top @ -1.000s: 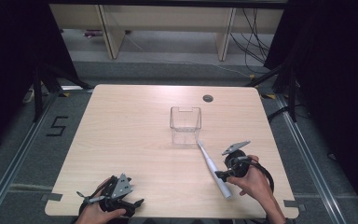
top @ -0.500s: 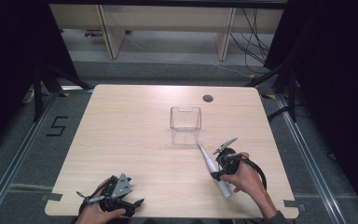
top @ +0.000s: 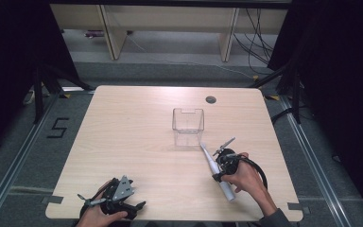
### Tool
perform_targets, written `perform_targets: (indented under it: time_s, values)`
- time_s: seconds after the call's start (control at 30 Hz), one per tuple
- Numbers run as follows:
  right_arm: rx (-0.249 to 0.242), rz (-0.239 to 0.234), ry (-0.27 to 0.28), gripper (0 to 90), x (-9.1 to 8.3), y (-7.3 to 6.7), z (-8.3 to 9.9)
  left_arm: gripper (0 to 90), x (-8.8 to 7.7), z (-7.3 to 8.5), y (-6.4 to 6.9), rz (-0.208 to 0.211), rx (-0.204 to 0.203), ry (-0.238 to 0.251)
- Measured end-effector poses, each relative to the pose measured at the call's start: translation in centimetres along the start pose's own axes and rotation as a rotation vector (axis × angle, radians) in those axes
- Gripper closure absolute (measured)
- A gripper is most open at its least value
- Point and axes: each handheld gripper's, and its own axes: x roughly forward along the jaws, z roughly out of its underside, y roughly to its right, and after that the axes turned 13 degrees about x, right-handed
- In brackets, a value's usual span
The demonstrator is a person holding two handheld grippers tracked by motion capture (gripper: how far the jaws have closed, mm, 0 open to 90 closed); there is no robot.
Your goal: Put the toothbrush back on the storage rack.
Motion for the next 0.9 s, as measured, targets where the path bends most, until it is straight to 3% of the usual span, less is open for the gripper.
perform_targets:
  time_s: [0.1, 0.4, 0.5, 0.6, 0.67, 0.9]
  values:
    - [0.022, 0.004, -0.026, 48.0, 0.3, -0.1, -0.1, 15.1, 0.0, 0.0, 0.0, 0.005, -0.008, -0.003]
    - [0.009, 0.014, -0.047, 52.1, 0.6, -0.1, -0.6, 15.1, -0.1, 0.0, 0.0, 0.004, -0.003, 0.010]
    - [-0.024, 0.019, -0.059, 54.3, 0.6, -0.1, -0.9, 15.0, -0.1, -0.1, -0.1, -0.001, -0.002, 0.015]
    - [-0.017, 0.026, -0.071, 55.8, 0.7, -0.2, -1.0, 15.1, -0.1, -0.1, 0.0, 0.008, 0.001, 0.013]
    - [-0.054, 0.025, -0.093, 60.4, 0.6, -0.1, -1.2, 15.1, -0.1, -0.1, 0.0, 0.008, 0.006, 0.010]
    - [-0.070, 0.031, -0.143, 65.8, 0.6, -0.3, -1.4, 15.1, -0.1, -0.1, 0.0, -0.001, -0.002, 0.019]
